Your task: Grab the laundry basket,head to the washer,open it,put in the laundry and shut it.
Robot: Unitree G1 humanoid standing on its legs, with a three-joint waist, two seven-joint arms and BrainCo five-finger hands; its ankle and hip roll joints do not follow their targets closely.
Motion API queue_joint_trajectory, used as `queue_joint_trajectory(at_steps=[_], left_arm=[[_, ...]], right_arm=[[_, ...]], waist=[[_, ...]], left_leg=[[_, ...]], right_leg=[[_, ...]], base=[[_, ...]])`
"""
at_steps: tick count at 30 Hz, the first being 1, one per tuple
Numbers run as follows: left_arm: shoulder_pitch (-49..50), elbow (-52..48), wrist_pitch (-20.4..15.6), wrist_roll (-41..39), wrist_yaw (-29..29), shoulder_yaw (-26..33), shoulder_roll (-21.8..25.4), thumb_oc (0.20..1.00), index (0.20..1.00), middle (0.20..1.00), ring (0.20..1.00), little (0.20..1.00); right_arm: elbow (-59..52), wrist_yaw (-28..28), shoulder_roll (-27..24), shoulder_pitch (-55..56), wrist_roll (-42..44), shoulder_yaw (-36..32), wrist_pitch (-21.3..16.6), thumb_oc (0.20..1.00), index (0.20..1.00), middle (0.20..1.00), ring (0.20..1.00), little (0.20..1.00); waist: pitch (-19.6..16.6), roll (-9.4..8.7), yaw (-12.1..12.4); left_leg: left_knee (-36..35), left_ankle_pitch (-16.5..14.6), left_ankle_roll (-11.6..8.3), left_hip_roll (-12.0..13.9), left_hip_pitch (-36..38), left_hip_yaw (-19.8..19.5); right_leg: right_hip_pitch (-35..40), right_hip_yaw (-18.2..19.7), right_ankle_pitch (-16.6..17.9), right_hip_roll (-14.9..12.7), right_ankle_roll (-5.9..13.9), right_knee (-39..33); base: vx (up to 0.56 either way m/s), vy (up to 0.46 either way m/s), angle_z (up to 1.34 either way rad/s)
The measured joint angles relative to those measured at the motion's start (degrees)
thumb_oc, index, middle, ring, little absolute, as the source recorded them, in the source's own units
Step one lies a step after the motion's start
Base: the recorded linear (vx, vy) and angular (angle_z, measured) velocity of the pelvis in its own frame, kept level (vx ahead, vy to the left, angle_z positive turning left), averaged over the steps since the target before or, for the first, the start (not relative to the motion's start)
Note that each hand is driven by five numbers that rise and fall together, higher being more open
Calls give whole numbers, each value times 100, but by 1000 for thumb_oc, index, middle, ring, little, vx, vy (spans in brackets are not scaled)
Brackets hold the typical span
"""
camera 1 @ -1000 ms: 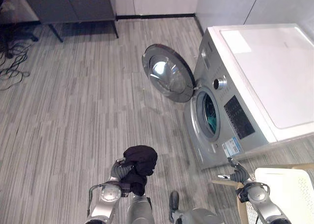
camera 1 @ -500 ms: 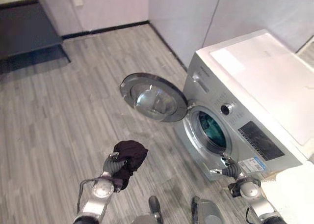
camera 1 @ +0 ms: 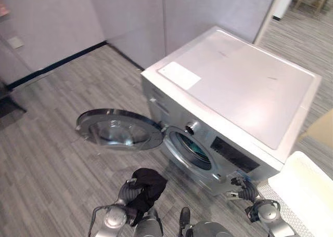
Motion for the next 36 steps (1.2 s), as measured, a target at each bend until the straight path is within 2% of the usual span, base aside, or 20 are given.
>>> queue_joint_trajectory(at_steps=[1,2,3,5,6,8,10,11,12,13,15,16,17,20,22,23,24,25,30,36], left_arm=[[-89,17,-2,0,0,0,-11,200,200,200,200,200],[-218,60,-14,-3,16,-22,-25,200,200,200,200,200],[-359,178,-60,-4,22,-44,-38,200,200,200,200,200],[-523,245,-60,-5,60,-48,-63,200,200,200,200,200],[-561,276,-60,-4,81,-41,-84,200,200,200,200,200],[-581,278,-57,-4,75,-60,-85,200,200,200,200,200],[-618,295,-59,-1,88,-151,-107,200,200,200,200,200],[-628,322,-48,4,106,-236,-50,200,200,200,200,200],[-631,316,-44,4,110,-220,-40,200,200,200,200,200],[-678,319,-36,6,120,-220,-32,200,200,200,200,200],[-740,322,-39,5,139,-159,57,200,200,200,200,200],[-851,315,-37,6,152,-57,112,200,200,200,200,200],[-943,306,-42,6,160,-48,144,200,200,200,200,200],[-1045,205,-49,5,183,-25,270,200,200,200,200,200],[-950,110,-53,-6,311,17,356,200,200,200,200,200],[-1015,105,-63,-23,373,-26,282,200,200,200,200,200],[-1141,89,-75,-41,398,-40,312,200,200,200,200,200],[-1233,87,-82,-68,398,-51,306,200,200,200,200,200],[-2049,87,-125,-333,827,-5,257,200,200,200,200,200],[-2923,72,-234,-745,1375,44,117,200,200,200,200,200]], right_arm=[[-1,17,-13,-3,-3,5,3,1000,1000,1000,1000,1000],[47,-27,-20,-2,-1,20,0,1000,1000,1000,1000,1000],[134,-56,5,-34,3,9,8,1000,1000,1000,1000,1000],[295,-92,-16,-180,3,-48,8,1000,1000,1000,1000,1000],[405,-105,-25,-260,0,-127,12,1000,1000,1000,1000,1000],[419,-118,-34,-262,0,-250,12,1000,1000,1000,1000,1000],[385,-144,-166,-202,-7,-242,27,1000,1000,1000,1000,1000],[356,-139,-132,-323,-10,-316,22,1000,1000,1000,1000,1000],[324,-141,-139,-389,-10,-300,24,1000,1000,1000,1000,1000],[268,-180,-144,-374,-13,-269,17,1000,1000,1000,1000,1000],[288,-275,-113,-648,-12,-268,41,1000,1000,1000,1000,1000],[278,-255,-116,-725,-17,-229,38,1000,1000,1000,1000,1000],[255,-244,-93,-692,-17,-228,36,1000,1000,1000,1000,1000],[247,-195,-40,-596,-19,-185,34,1000,1000,1000,1000,1000],[235,-220,10,-717,-19,-76,-6,1000,1000,1000,1000,1000],[249,-269,6,-729,-15,-76,-33,1000,1000,1000,1000,1000],[246,-322,3,-787,-15,-71,-47,1000,1000,1000,1000,1000],[315,-319,4,-875,-15,-63,-21,1000,1000,1000,1000,1000],[390,-604,10,-1730,49,-31,-6,1000,1000,1000,1000,1000],[-69,-835,-43,-1775,282,-22,-67,1000,1000,1000,1000,1000]], waist=[[33,-2,12],[61,44,-70],[65,42,55],[133,150,-6],[194,252,4],[220,340,-141],[246,559,-292],[308,640,-234],[320,651,-168],[330,602,-229],[457,620,-142],[495,615,-92],[531,605,-65],[606,470,27],[721,343,329],[803,381,295],[872,372,290],[988,381,310],[1586,141,232],[1735,124,45]], left_leg=[[-304,206,-30,-3,-1,-111],[-397,333,-65,-51,-156,-516],[-716,500,-69,-138,-115,-1006],[-760,733,-43,-193,-206,-1271],[-894,840,104,-169,-136,-1346],[-889,959,196,-183,-23,-1120],[-1087,1192,343,-74,387,-780],[-1303,1342,470,-20,611,-314],[-1364,1348,494,-79,674,-83],[-1315,1298,578,-213,676,174],[-1261,1212,700,-267,669,430],[-1250,1125,818,-337,660,711],[-1254,1113,823,-357,662,741],[-1272,1089,800,-383,662,930],[-1100,999,643,-268,519,1224],[-808,1052,671,-192,239,1130],[-483,969,576,-121,-75,1066],[-336,880,513,-52,-212,993],[1572,395,506,454,-2063,957],[2703,176,486,693,-3413,635]], right_leg=[[61,3,27,27,-16,-46],[165,338,41,109,12,-145],[156,526,20,148,58,-134],[259,857,28,281,120,-261],[344,1004,50,310,146,-278],[448,1127,65,302,124,-287],[402,1312,-49,346,242,-116],[82,1391,-255,224,575,468],[-89,1200,-503,53,612,736],[-201,988,-477,-251,611,711],[-367,607,-439,-470,697,861],[-424,-212,-444,-932,722,907],[-362,-467,-429,-1161,743,908],[-204,-693,-388,-1406,912,890],[-374,-1147,-483,-1507,998,898],[-555,-990,-515,-1322,998,972],[-757,-690,-625,-1264,876,1115],[-923,-684,-677,-1232,816,1321],[-2989,-457,-1312,-1297,505,3567],[-4277,-474,-1723,-1315,205,4760]], base=[[168,218,-87],[96,164,-95],[134,272,-99],[142,325,-112],[150,370,-97],[86,317,-70],[27,373,-92],[-100,292,-154],[-94,197,-146],[-105,168,-113],[-73,106,-115],[-76,105,-108],[-97,102,-79],[-118,21,-26],[-287,-98,-67],[-353,-85,-16],[-193,-50,28],[-302,-137,-2],[-112,-91,-8],[-100,-76,3]])
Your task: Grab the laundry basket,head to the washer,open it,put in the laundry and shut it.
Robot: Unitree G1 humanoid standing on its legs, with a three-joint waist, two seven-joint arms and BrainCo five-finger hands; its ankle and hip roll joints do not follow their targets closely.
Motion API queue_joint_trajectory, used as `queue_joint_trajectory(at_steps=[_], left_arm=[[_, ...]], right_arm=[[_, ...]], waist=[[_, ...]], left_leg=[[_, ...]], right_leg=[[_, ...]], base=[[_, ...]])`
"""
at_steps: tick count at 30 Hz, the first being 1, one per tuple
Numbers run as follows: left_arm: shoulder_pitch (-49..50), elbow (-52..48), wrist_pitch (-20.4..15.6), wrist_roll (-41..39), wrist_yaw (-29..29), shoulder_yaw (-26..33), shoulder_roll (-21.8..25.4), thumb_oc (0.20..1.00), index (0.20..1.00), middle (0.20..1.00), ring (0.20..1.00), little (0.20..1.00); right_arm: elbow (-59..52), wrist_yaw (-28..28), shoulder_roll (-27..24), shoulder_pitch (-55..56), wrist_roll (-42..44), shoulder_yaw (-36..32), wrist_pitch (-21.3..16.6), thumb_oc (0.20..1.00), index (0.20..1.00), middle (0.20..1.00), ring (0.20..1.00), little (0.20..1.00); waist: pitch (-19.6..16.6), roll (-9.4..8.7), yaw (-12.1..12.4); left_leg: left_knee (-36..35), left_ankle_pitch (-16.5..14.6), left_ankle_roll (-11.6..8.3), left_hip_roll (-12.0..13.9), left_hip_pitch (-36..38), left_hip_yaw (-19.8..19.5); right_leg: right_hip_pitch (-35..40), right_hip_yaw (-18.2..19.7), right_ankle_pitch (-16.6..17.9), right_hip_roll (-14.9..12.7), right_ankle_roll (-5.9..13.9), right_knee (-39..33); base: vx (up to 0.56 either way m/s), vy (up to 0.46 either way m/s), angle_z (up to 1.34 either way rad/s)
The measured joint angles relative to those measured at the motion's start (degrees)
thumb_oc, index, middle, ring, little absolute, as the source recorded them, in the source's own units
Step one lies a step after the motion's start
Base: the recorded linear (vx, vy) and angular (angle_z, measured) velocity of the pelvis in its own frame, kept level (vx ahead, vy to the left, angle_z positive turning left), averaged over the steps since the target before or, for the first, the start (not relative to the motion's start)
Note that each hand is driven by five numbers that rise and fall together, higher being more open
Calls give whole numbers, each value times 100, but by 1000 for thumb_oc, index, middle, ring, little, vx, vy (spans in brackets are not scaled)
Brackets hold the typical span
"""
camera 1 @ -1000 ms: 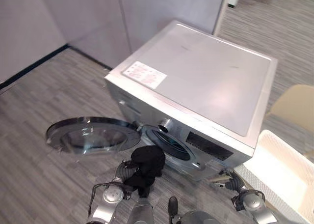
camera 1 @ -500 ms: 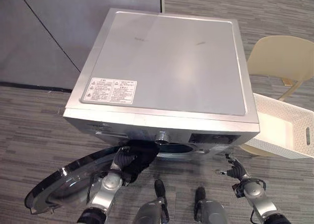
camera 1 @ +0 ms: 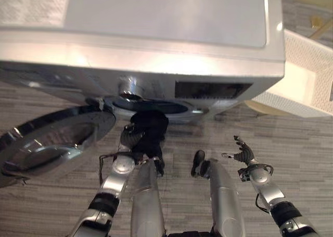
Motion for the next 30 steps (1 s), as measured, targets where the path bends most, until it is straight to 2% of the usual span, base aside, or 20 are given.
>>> queue_joint_trajectory(at_steps=[2,4,5,6,7,9,11,12,13,14,15,16,19,20,21,24,27,30], left_arm=[[-752,22,-2,-12,348,-11,44,200,200,200,200,200],[-1179,21,-16,-15,535,-2,122,200,200,200,200,200],[-1543,64,-26,-18,677,-60,209,200,200,200,200,200],[-2052,148,-54,-43,847,-30,448,200,200,200,200,200],[-2343,193,-54,-79,942,-58,496,200,200,200,200,200],[-3091,364,-84,-113,1269,-155,905,200,200,200,200,200],[-3504,410,-96,-108,1508,-267,1167,200,200,200,200,200],[-3788,503,-96,-108,1601,-375,1349,200,200,200,200,200],[-4030,594,-96,-102,1674,-533,1490,200,200,200,200,200],[-4295,743,-99,-67,1761,-808,1697,297,297,297,297,297],[-4575,933,-99,34,1816,-1172,1923,645,645,645,645,645],[-5174,1205,-94,343,1844,-1611,2385,1000,1000,1000,1000,1000],[-5553,1729,-41,570,1746,-2030,2439,1000,1000,1000,1000,1000],[-5672,2021,-1,700,1629,-2379,2467,1000,1000,1000,1000,1000],[-5753,2343,173,1272,1280,-3006,2574,1000,1000,1000,1000,1000],[-5615,2488,249,1474,949,-2746,2398,1000,1000,1000,1000,1000],[-5498,2473,280,1479,692,-2716,2344,1000,1000,1000,1000,1000],[-5164,2322,282,1468,516,-2447,2249,1000,1000,1000,1000,1000]], right_arm=[[-184,-50,-27,-95,123,46,-38,1000,1000,1000,1000,1000],[-311,-90,-40,-152,170,54,-79,1000,1000,1000,1000,1000],[-392,-105,-62,-143,214,72,-138,1000,1000,1000,1000,1000],[-558,-120,-131,-155,231,160,-248,1000,1000,1000,1000,1000],[-619,-126,-176,-121,251,188,-265,1000,1000,1000,1000,1000],[-774,-106,-275,-102,366,242,-411,1000,1000,1000,1000,1000],[-881,-105,-303,-104,384,271,-485,1000,1000,1000,1000,1000],[-984,-97,-355,-114,385,313,-509,1000,1000,1000,1000,1000],[-1068,-97,-404,-99,387,300,-563,1000,1000,1000,1000,1000],[-1124,-97,-465,-93,427,301,-657,1000,1000,1000,1000,1000],[-1211,-97,-540,-51,442,300,-706,1000,1000,1000,1000,1000],[-1362,-84,-684,-58,485,252,-820,1000,1000,1000,1000,1000],[-1359,-75,-707,-88,610,208,-843,1000,1000,1000,1000,1000],[-1362,-60,-725,-89,611,214,-858,1000,1000,1000,1000,1000],[-1368,41,-744,-114,613,212,-879,1000,1000,1000,1000,1000],[-1379,162,-748,-108,617,191,-881,1000,1000,1000,1000,1000],[-1383,241,-754,-111,618,164,-881,1000,1000,1000,1000,1000],[-1372,296,-753,-126,618,175,-879,1000,1000,1000,1000,1000]], waist=[[5,-11,-100],[25,-20,-152],[36,-49,-269],[42,-64,-371],[35,-76,-426],[28,-78,-511],[7,-68,-628],[7,-67,-650],[7,-68,-654],[-77,-37,-669],[-200,2,-700],[-304,16,-736],[-306,21,-712],[-307,23,-695],[-308,21,-627],[-311,27,-503],[-311,27,-499],[-317,30,-502]], left_leg=[[525,-28,3,143,-728,-114],[777,-67,14,178,-1078,-188],[896,-99,18,224,-1257,-249],[1078,-102,20,284,-1555,-305],[1126,-133,-14,312,-1657,-310],[1352,-235,30,357,-2035,-377],[1484,-311,10,353,-2280,-408],[1704,-436,47,359,-2446,-472],[1853,-430,58,373,-2568,-535],[2026,-431,59,362,-2782,-591],[2132,-431,60,358,-3025,-627],[2361,-428,80,379,-3439,-640],[2529,-511,134,336,-3616,-692],[2564,-528,143,313,-3619,-712],[2714,-618,159,266,-3648,-750],[2690,-636,167,218,-3638,-761],[2619,-625,181,147,-3595,-770],[2472,-617,183,106,-3375,-752]], right_leg=[[-697,-11,-65,-2,-83,522],[-1005,-46,-143,-2,-165,756],[-1182,-37,-147,6,-171,868],[-1439,-80,-180,4,-225,1040],[-1560,-62,-166,7,-202,1063],[-1905,-73,-181,11,-222,1244],[-2127,-67,-164,7,-201,1289],[-2247,-82,-195,8,-254,1437],[-2351,-75,-228,10,-302,1600],[-2546,-44,-279,11,-300,1763],[-2771,-27,-301,7,-301,1870],[-3169,-13,-305,-26,-287,2080],[-3284,-31,-384,-91,-305,2254],[-3277,-32,-406,-113,-329,2300],[-3276,-42,-535,-188,-363,2459],[-3250,-47,-567,-210,-355,2455],[-3193,-44,-570,-252,-353,2430],[-2979,-45,-577,-269,-342,2307]], base=[[-74,-50,-2],[-37,-32,-4],[-36,-32,-4],[-14,-17,-7],[-30,-21,-9],[-3,-6,-13],[5,-1,-5],[1,2,-9],[-7,3,-15],[-2,11,-12],[9,5,-10],[14,-8,-4],[20,-15,9],[28,-20,22],[23,-13,18],[8,-25,11],[1,-31,13],[-18,-27,6]])
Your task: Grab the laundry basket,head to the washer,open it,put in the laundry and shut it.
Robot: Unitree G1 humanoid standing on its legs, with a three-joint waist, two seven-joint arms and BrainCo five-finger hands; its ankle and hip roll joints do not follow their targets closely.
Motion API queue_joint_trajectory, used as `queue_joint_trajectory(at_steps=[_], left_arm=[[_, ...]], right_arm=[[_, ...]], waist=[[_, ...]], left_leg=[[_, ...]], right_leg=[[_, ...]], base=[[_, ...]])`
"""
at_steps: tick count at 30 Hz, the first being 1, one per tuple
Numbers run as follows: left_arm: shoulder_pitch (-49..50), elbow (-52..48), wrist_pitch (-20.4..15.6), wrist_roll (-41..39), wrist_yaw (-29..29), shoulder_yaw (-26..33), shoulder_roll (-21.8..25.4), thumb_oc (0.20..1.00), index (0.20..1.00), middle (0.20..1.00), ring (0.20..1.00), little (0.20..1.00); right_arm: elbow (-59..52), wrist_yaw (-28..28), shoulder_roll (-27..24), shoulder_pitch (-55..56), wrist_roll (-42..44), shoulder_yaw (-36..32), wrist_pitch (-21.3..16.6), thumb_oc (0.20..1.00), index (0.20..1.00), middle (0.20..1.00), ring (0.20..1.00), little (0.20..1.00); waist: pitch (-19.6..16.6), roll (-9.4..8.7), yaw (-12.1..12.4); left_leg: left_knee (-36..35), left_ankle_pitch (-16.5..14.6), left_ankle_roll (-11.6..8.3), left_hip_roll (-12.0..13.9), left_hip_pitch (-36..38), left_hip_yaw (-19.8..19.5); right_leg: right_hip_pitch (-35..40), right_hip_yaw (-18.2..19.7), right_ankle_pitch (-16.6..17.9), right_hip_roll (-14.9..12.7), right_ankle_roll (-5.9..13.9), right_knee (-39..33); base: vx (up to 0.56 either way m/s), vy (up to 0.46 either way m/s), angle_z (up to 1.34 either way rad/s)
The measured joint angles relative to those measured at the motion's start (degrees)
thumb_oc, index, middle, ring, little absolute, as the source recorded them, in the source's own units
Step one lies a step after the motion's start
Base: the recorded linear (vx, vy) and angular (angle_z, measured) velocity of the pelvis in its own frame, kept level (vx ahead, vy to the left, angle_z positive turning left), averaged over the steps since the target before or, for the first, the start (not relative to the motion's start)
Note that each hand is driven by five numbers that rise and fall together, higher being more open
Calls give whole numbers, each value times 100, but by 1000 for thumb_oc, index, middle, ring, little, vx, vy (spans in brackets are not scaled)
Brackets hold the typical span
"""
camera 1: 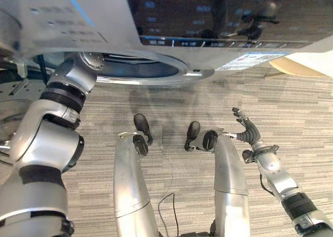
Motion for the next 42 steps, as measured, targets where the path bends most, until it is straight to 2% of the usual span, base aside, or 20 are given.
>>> queue_joint_trajectory(at_steps=[2,3,6,8,9,13,16,17,19,21,22,24,26,29,30,33,35,37,41,42], left_arm=[[794,-533,-62,-72,-32,748,-163,1000,1000,1000,1000,1000],[1119,-603,-82,-92,-42,822,-250,1000,1000,1000,1000,1000],[2598,-1321,-152,-323,-156,1716,-703,1000,1000,1000,1000,1000],[3434,-1585,-191,-466,-210,1932,-978,1000,1000,1000,1000,1000],[4406,-1982,-243,-577,-309,2253,-1182,1000,1000,1000,1000,1000],[5989,-2289,-311,-963,-625,2581,-1732,1000,1000,1000,1000,1000],[6822,-2396,-346,-1018,-776,2451,-1919,1000,1000,1000,1000,1000],[7070,-2388,-340,-1098,-861,2509,-1975,1000,1000,1000,1000,1000],[7286,-2358,-340,-1142,-971,2516,-2010,1000,1000,1000,1000,1000],[7281,-2328,-365,-1171,-1057,2538,-1982,1000,1000,1000,1000,1000],[7319,-2039,-396,-1172,-1154,2690,-2194,1000,1000,1000,1000,1000],[7598,-2056,-408,-1156,-1313,2608,-2196,1000,1000,1000,1000,1000],[7823,-2055,-405,-1131,-1367,2609,-2195,1000,1000,1000,1000,1000],[7880,-1946,-326,-1129,-1431,2619,-2273,1000,1000,1000,1000,1000],[7963,-1922,-326,-1129,-1462,2621,-2337,1000,1000,1000,1000,1000],[7893,-1845,-307,-1130,-1522,2638,-2340,1000,1000,1000,1000,1000],[7829,-1849,-290,-1129,-1517,2640,-2318,1000,1000,1000,1000,1000],[7526,-1792,-293,-1129,-1484,2635,-2307,1000,1000,1000,1000,1000],[7003,-1697,-328,-1127,-1304,2686,-2191,1000,1000,1000,1000,1000],[7025,-1706,-327,-1127,-1295,2803,-2224,1000,1000,1000,1000,1000]], right_arm=[[119,-8,102,5,-5,-76,28,1000,1000,1000,1000,1000],[128,-13,105,91,-8,-58,31,1000,1000,1000,1000,1000],[424,-32,188,190,-29,14,73,1000,1000,1000,1000,1000],[611,-37,244,330,-75,46,130,1000,1000,1000,1000,1000],[864,-59,377,392,-90,-8,257,1000,1000,1000,1000,1000],[1472,-73,484,545,-287,-182,465,1000,1000,1000,1000,1000],[1723,-124,486,933,-297,-314,521,1000,1000,1000,1000,1000],[1946,-119,575,940,-297,-363,559,1000,1000,1000,1000,1000],[2084,-114,670,993,-296,-393,631,1000,1000,1000,1000,1000],[2112,-111,672,1043,-302,-393,618,1000,1000,1000,1000,1000],[2397,-46,757,1042,-312,-403,666,1000,1000,1000,1000,1000],[2427,-4,781,1222,-383,-398,679,1000,1000,1000,1000,1000],[2444,-5,762,1348,-438,-413,673,1000,1000,1000,1000,1000],[2567,8,727,1353,-472,-426,684,1000,1000,1000,1000,1000],[2579,14,722,1409,-483,-497,687,1000,1000,1000,1000,1000],[2590,30,716,1324,-512,-625,700,1000,1000,1000,1000,1000],[2580,30,726,1150,-517,-556,735,1000,1000,1000,1000,1000],[2593,-9,725,1121,-515,-537,753,1000,1000,1000,1000,1000],[2816,2,858,1077,-514,-386,773,1000,1000,1000,1000,1000],[2799,4,857,1075,-514,-386,771,1000,1000,1000,1000,1000]], waist=[[-56,21,6],[-202,39,54],[-299,83,133],[-475,136,194],[-476,135,200],[-524,174,373],[-835,217,502],[-835,218,517],[-840,230,522],[-952,244,562],[-967,274,553],[-988,266,523],[-1216,310,518],[-1251,361,626],[-1394,373,617],[-1436,342,613],[-1432,316,646],[-1413,300,586],[-1306,229,685],[-1250,312,750]], left_leg=[[-393,96,-45,-56,405,61],[-581,120,-66,-68,501,99],[-1308,319,-210,-128,1231,181],[-1672,428,-207,-157,1562,219],[-2136,544,-194,-200,2169,285],[-3156,740,-323,-344,3590,376],[-3959,898,-312,-461,4516,476],[-4487,1131,-314,-558,5083,489],[-5062,1316,-313,-620,5755,485],[-5195,1335,-309,-647,5917,465],[-5806,1682,-278,-666,6462,485],[-6000,1720,-260,-705,6939,452],[-6108,1680,-313,-710,7027,421],[-6188,1699,-338,-831,7184,-174],[-6322,1699,-337,-839,7324,-151],[-6365,1662,-316,-972,7319,44],[-6348,1639,-284,-947,7180,195],[-6242,1605,-217,-1012,6929,179],[-6136,1578,-75,-970,6731,165],[-6177,1636,-8,-869,6768,138]], right_leg=[[362,-27,31,-4,69,-331],[444,-34,34,17,83,-485],[1099,-105,149,67,190,-1119],[1432,-191,249,85,181,-1455],[2012,-241,307,123,253,-1878],[3378,-282,471,219,441,-2838],[4252,-231,587,337,538,-3587],[4792,-290,734,376,613,-4032],[5456,-369,873,452,669,-4566],[5664,-363,892,471,688,-4740],[6243,-436,1196,627,720,-5377],[6859,-512,1232,670,771,-5849],[6921,-479,1223,709,810,-6007],[7199,-420,1410,733,836,-6277],[7291,-405,1438,714,880,-6388],[7064,-24,1666,628,988,-6475],[6811,185,1836,623,1062,-6467],[6536,391,1945,589,1138,-6301],[6411,714,1916,588,1157,-6160],[6420,634,1559,628,1152,-5490]], base=[[-53,-36,10],[-56,-29,12],[-28,9,8],[4,31,12],[59,27,10],[68,19,4],[133,-3,12],[138,-20,12],[93,-14,13],[182,-5,10],[148,12,16],[110,38,14],[92,87,-2],[138,194,-11],[101,269,-9],[-160,282,-58],[-188,83,-76],[-272,68,-15],[-144,-26,13],[-209,-192,4]])
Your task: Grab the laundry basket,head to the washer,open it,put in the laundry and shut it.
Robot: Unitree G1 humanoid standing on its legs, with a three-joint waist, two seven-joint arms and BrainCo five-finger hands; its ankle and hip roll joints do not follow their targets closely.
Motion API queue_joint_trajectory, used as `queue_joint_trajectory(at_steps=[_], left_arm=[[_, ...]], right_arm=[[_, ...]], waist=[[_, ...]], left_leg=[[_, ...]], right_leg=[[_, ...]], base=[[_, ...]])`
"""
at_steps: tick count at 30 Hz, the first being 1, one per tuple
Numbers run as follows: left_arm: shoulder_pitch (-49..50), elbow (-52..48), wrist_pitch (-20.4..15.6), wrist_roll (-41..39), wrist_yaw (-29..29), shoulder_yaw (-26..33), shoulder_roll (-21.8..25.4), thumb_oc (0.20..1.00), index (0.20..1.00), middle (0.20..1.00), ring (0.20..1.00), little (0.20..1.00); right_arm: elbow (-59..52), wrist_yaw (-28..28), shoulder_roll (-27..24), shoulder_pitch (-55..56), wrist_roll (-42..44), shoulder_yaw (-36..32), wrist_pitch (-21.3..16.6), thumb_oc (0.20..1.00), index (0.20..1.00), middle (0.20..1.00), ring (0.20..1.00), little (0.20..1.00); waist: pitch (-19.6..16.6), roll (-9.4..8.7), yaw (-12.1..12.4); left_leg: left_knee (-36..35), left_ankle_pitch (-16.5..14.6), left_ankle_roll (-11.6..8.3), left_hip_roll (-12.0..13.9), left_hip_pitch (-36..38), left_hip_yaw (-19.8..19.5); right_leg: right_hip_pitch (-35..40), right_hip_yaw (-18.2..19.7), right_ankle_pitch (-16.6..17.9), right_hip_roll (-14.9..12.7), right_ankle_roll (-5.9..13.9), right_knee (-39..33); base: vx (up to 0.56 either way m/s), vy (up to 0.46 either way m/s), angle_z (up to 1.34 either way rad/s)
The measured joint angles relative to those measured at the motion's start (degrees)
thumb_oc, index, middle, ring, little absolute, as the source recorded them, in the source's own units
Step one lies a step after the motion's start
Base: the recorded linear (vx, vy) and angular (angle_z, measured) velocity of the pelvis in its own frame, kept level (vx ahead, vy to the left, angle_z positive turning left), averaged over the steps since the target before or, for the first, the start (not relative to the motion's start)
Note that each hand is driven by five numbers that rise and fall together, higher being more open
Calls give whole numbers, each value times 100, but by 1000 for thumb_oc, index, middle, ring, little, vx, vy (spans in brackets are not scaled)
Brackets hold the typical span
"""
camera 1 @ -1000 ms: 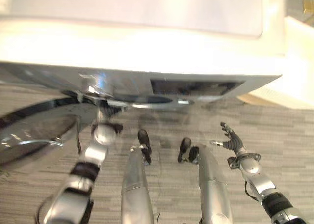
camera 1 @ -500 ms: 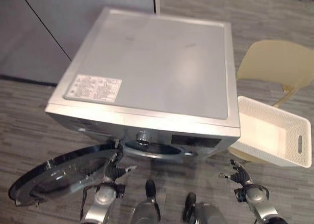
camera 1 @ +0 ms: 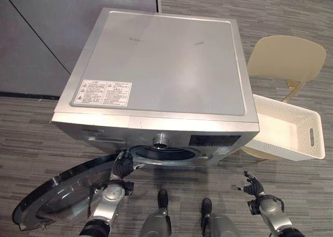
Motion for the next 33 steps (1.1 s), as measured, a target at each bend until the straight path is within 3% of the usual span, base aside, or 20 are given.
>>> queue_joint_trajectory(at_steps=[2,4,5,6,7,8,9,10,11,12,14,15,18,19,21,22,23,24,28,33], left_arm=[[115,-61,-8,0,26,68,33,1000,1000,1000,1000,1000],[319,-254,-13,1,26,156,77,1000,1000,1000,1000,1000],[398,-267,2,-1,68,164,29,1000,1000,1000,1000,1000],[549,-269,-7,3,60,153,23,1000,1000,1000,1000,1000],[677,-261,4,2,70,145,-2,1000,1000,1000,1000,1000],[740,-255,2,1,83,138,1,1000,1000,1000,1000,1000],[782,-237,14,2,80,69,0,1000,1000,1000,1000,1000],[757,-166,28,12,57,-27,-13,1000,1000,1000,1000,1000],[692,-126,44,18,5,-2,-4,1000,1000,1000,1000,1000],[593,-129,36,49,-3,61,-21,1000,1000,1000,1000,1000],[519,-137,29,180,-22,49,-98,1000,1000,1000,1000,1000],[433,-143,28,184,-23,48,-147,1000,1000,1000,1000,1000],[79,-167,29,229,-29,-2,-177,1000,1000,1000,1000,1000],[12,-251,30,234,-24,0,-160,1000,1000,1000,1000,1000],[64,-519,39,445,-11,-4,-7,1000,1000,1000,1000,1000],[130,-767,36,487,22,2,23,1000,1000,1000,1000,1000],[181,-975,35,682,41,-2,144,1000,1000,1000,1000,1000],[133,-1020,81,846,145,6,414,1000,1000,1000,1000,1000],[-456,-1051,105,1155,444,211,878,1000,1000,1000,1000,1000],[-1697,-576,117,1585,797,-143,1599,1000,1000,1000,1000,1000]], right_arm=[[-4,-2,-6,69,1,-4,-11,1000,1000,1000,1000,1000],[-41,-7,-20,101,2,-9,-45,1000,1000,1000,1000,1000],[5,-9,-33,10,4,-19,-29,1000,1000,1000,1000,1000],[-18,-11,-35,1,4,-17,-39,1000,1000,1000,1000,1000],[-36,-18,-36,45,7,-7,-66,1000,1000,1000,1000,1000],[20,-16,-37,81,7,-5,-47,1000,1000,1000,1000,1000],[22,-24,-106,53,6,-31,-52,1000,1000,1000,1000,1000],[92,-26,-190,80,4,-18,-49,1000,1000,1000,1000,1000],[115,-19,-169,157,4,-33,-27,1000,1000,1000,1000,1000],[-22,-11,-196,361,4,-59,-30,1000,1000,1000,1000,1000],[-79,-11,-267,396,4,-63,-35,1000,1000,1000,1000,1000],[-40,-8,-272,383,4,-65,-31,1000,1000,1000,1000,1000],[-6,0,-260,206,4,-98,-30,1000,1000,1000,1000,1000],[-5,1,-259,167,4,-141,-30,1000,1000,1000,1000,1000],[-58,2,-136,108,2,-165,-53,1000,1000,1000,1000,1000],[-34,13,-110,91,2,-197,-36,1000,1000,1000,1000,1000],[-20,45,-65,227,2,-210,-32,1000,1000,1000,1000,1000],[-42,105,-27,278,-2,-216,-35,1000,1000,1000,1000,1000],[-203,136,-33,447,-5,-218,-38,1000,1000,1000,1000,1000],[-226,236,-54,498,-13,7,-37,1000,1000,1000,1000,1000]], waist=[[-16,-40,236],[44,-155,449],[116,-2,519],[149,70,584],[199,231,545],[238,302,674],[290,388,698],[311,371,591],[301,134,431],[305,-87,148],[299,-79,-25],[285,-52,-104],[262,0,-248],[250,30,-256],[143,-82,-121],[96,-31,-108],[-7,-63,-100],[-97,-135,-81],[-193,-17,-138],[-215,-29,-286]], left_leg=[[-4,164,-117,3,-16,-68],[-6,288,-268,44,-154,-106],[-47,447,-327,185,-228,-183],[-96,497,-409,257,-260,-247],[-115,758,-706,359,-487,-588],[-188,973,-1018,505,-650,-737],[-270,1511,-1364,538,-904,-840],[-158,1310,-1247,413,-991,-786],[425,472,-865,85,-988,-446],[1227,-279,-834,-77,-618,-298],[1537,-741,-853,-21,13,-435],[1276,-897,-823,12,393,-553],[0,-903,-683,-32,975,-583],[-140,-924,-457,-79,995,-594],[-236,-740,-221,-145,935,-397],[-289,-638,-73,-111,902,-275],[-273,-604,-34,-237,874,-213],[-288,-565,-19,-365,892,-135],[-391,-373,8,-383,894,-94],[-403,-319,30,-399,819,25]], right_leg=[[315,-95,-362,141,104,138],[620,-212,-549,230,-216,-607],[672,-216,-364,455,-163,-857],[676,-221,-282,635,-271,-949],[604,-221,-237,896,-415,-951],[277,-246,-325,1041,-667,-598],[-143,-423,-406,1040,-949,-56],[-334,-696,-328,819,-1185,70],[-311,-750,-66,526,-1141,-202],[-73,-846,397,252,-1114,-830],[123,-832,618,247,-1036,-1151],[218,-802,696,304,-920,-1319],[255,-653,981,472,-608,-1672],[219,-634,1038,533,-564,-1718],[104,-461,1017,490,-514,-1836],[-66,-515,893,423,-591,-1203],[-84,-438,562,193,-434,-502],[78,-186,419,103,-254,-782],[295,-194,752,120,-205,-1264],[382,-142,1062,145,-203,-1709]], base=[[-208,-179,10],[-195,-155,3],[-221,-138,2],[-269,-83,50],[-313,-36,70],[-373,-2,96],[-349,9,69],[-311,33,80],[-194,54,101],[-77,127,86],[43,154,36],[62,117,5],[68,133,10],[82,130,-20],[77,124,-48],[103,150,-10],[123,173,-5],[117,153,-5],[56,84,-5],[-9,59,-11]])
